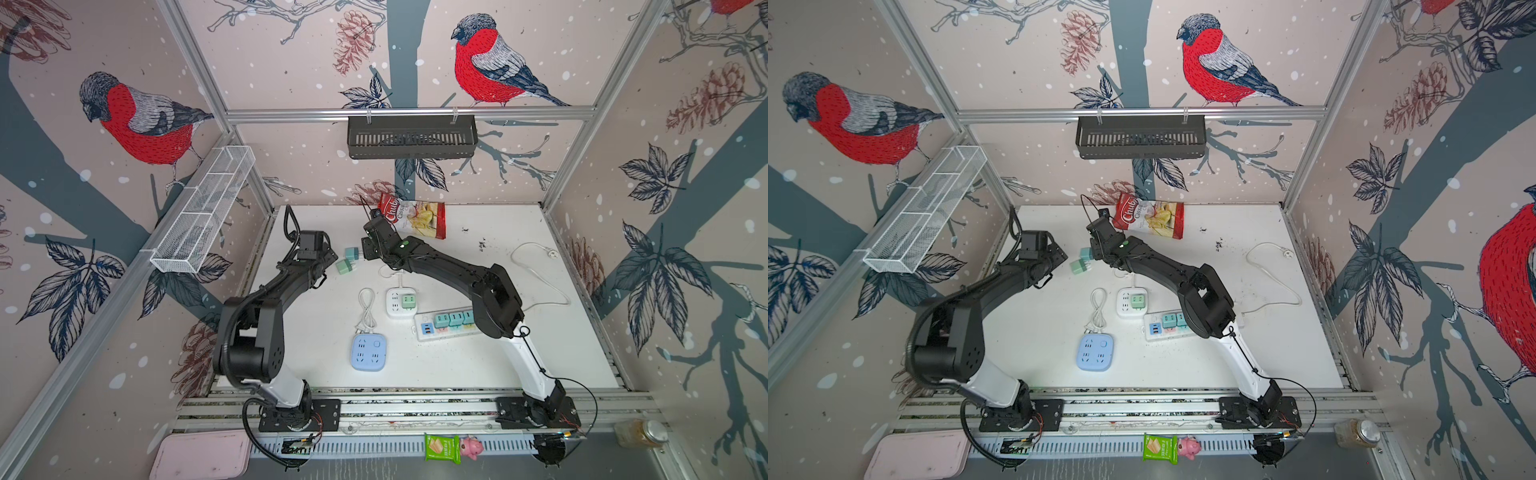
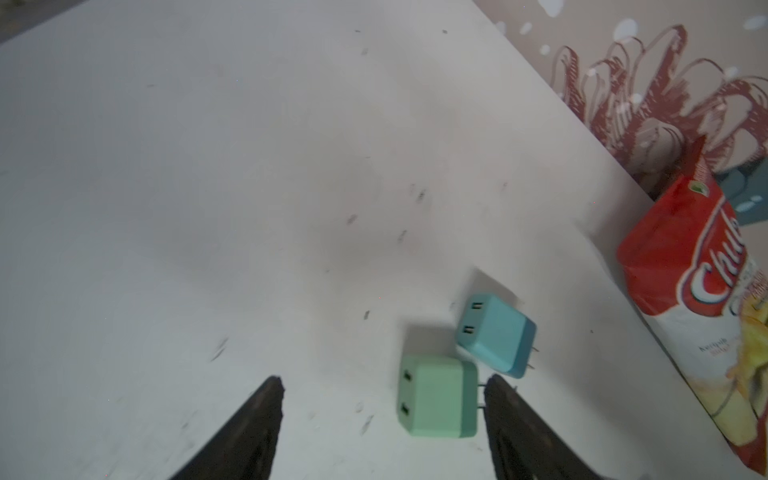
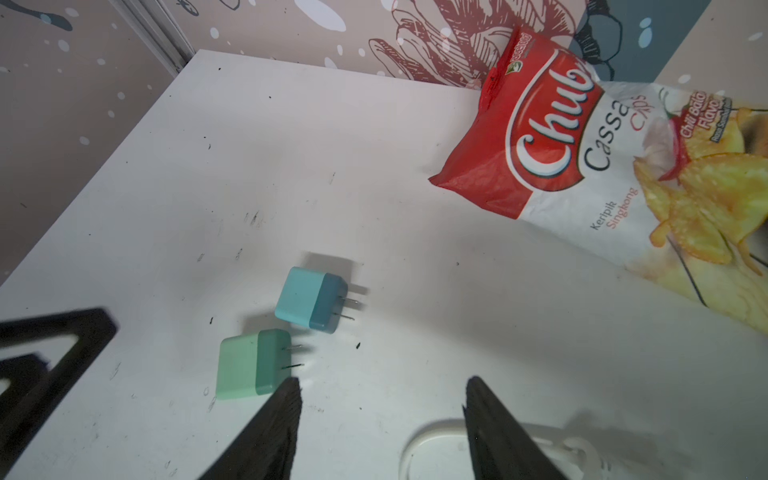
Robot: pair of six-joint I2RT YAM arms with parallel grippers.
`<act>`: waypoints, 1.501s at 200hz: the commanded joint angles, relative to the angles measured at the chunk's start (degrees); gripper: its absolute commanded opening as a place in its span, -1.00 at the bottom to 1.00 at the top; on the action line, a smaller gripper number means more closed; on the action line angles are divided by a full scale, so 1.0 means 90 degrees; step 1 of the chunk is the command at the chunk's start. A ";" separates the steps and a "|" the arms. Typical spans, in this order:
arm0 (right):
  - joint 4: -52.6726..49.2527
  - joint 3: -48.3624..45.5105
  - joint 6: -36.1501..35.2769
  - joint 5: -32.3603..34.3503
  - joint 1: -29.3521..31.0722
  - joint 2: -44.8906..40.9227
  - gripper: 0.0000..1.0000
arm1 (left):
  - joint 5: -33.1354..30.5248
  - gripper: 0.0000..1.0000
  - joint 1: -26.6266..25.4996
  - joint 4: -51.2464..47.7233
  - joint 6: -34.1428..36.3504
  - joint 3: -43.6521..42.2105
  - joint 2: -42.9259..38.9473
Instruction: Insert the plug
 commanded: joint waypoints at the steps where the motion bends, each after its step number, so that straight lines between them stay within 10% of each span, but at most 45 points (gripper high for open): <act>1: 0.0114 -0.0300 0.0055 -0.0117 -0.0020 -0.0197 0.28 | 0.0934 0.53 0.0020 -0.0470 0.0610 0.0820 0.0717; 90: 0.1954 -0.3403 0.0060 -0.0666 -0.0678 -0.2005 0.31 | 0.0736 0.53 -0.0495 -0.1492 0.1470 0.2925 0.2994; 118: 0.2348 -0.3973 0.0052 -0.0701 -0.0761 -0.2252 0.32 | 0.0048 0.51 -0.0704 -0.1850 0.1299 0.2964 0.2846; 300: 0.3487 -0.5979 0.0013 -0.1155 -0.1486 -0.4122 0.34 | 0.0994 0.52 -0.1666 -0.0480 0.2256 0.2110 0.2492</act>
